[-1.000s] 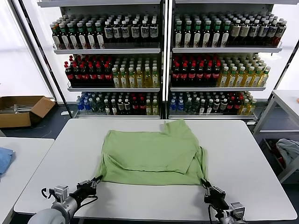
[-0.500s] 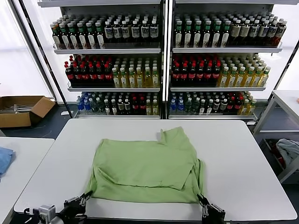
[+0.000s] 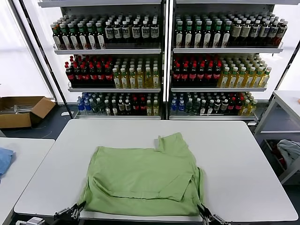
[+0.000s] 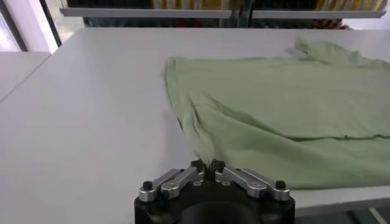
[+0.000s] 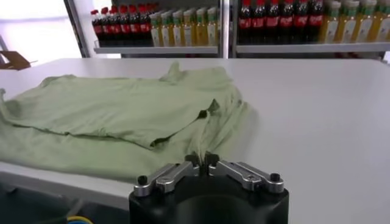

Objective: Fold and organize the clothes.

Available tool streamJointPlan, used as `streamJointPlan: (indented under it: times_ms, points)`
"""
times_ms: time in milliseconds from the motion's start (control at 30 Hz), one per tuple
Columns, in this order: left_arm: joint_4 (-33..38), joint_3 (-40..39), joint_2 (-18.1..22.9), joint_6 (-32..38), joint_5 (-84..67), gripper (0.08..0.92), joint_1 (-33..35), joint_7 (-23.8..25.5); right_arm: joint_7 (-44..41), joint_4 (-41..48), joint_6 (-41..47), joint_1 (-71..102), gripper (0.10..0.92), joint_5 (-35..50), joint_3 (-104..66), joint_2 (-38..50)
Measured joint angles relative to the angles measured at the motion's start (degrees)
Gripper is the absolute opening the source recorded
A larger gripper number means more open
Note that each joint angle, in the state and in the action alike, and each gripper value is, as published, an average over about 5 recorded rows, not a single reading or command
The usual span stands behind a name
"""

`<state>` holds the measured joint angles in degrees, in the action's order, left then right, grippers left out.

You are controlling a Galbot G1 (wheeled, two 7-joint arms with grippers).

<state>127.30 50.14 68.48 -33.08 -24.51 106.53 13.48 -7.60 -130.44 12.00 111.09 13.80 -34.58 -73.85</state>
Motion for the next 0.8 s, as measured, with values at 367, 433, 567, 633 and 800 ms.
streamJointPlan:
  times_ms: [367, 433, 567, 633, 800]
  points:
    - [-2.4, 4.1, -5.0, -0.1, -4.9, 0.601, -4.9, -0.8, -0.1, 2.4, 3.9, -13.1, 0.680, 7.0, -0.6, 6.3]
    - [-3.7, 4.0, -6.8, 0.0, -6.0, 0.661, -6.7, -0.7, -0.6, 4.6, 4.7, -17.3, 0.731, 8.0, 0.4, 7.9]
    - [-7.2, 2.0, -10.4, 0.1, -8.4, 0.769, -11.2, -0.6, -1.8, 10.9, 6.4, -27.2, 0.810, 9.8, 3.9, 10.7]
    - [-9.3, 0.2, -12.3, 0.2, -9.5, 0.804, -14.0, -0.5, -2.5, 14.6, 7.2, -32.6, 0.819, 10.6, 6.2, 11.7]
    - [-15.3, -5.7, -16.8, 0.7, -11.8, 0.822, -22.1, 0.0, -3.9, 24.0, 8.8, -45.1, 0.823, 12.3, 11.7, 12.9]
